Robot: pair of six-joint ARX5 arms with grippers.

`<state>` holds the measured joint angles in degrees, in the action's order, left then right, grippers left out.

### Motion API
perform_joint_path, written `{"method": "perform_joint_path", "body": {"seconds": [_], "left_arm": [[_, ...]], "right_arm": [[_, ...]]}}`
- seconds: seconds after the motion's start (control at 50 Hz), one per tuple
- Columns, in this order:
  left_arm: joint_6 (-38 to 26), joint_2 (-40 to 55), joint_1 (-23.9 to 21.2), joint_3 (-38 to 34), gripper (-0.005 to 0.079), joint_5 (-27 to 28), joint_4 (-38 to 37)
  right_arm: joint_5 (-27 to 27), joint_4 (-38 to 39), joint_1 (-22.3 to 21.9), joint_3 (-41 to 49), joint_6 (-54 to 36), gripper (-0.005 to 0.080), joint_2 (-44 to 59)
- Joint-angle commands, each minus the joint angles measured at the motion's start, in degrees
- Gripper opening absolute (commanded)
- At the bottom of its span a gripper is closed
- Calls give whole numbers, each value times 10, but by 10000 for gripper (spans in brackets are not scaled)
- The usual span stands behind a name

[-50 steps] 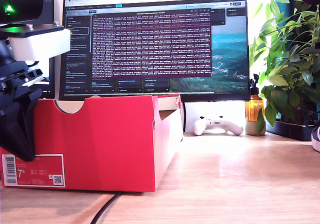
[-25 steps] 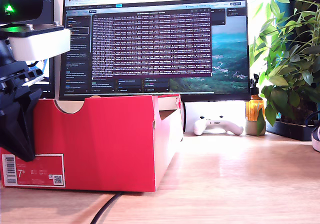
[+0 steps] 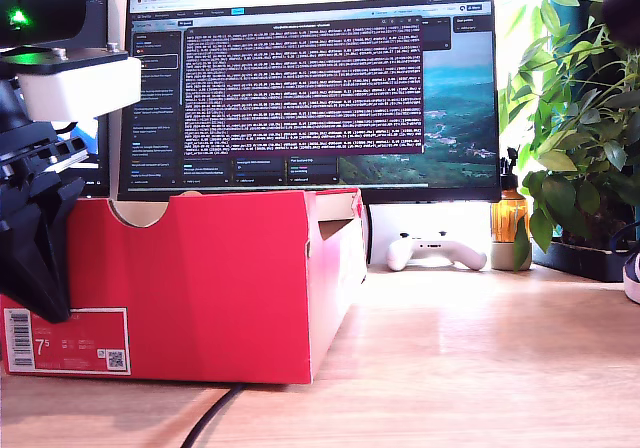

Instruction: Pack the blue shoes by picking the first shoe and placing it inside the red shoebox, left side, then picking and rotating the second shoe and placing it in the shoebox

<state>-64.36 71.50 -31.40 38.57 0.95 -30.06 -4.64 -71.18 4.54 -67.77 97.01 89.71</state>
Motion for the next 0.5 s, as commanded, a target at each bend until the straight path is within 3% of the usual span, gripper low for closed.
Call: {"method": "perform_joint_path", "body": {"seconds": [0.0,0.1,0.16,0.22,0.32,0.48], "left_arm": [[-2,8,0,-5,-19,3,1],[-2,8,0,-5,-19,3,1],[-2,8,0,-5,-19,3,1],[-2,8,0,-5,-19,4,1],[-2,8,0,-5,-19,4,1],[-2,8,0,-5,-19,4,1]], "right_arm": [[2,-1,0,25,21,533,7],[4,12,0,47,39,526,7],[11,16,0,60,52,460,7],[17,23,0,74,67,307,7],[28,46,0,90,83,-28,7],[26,55,0,90,75,-13,7]]}}
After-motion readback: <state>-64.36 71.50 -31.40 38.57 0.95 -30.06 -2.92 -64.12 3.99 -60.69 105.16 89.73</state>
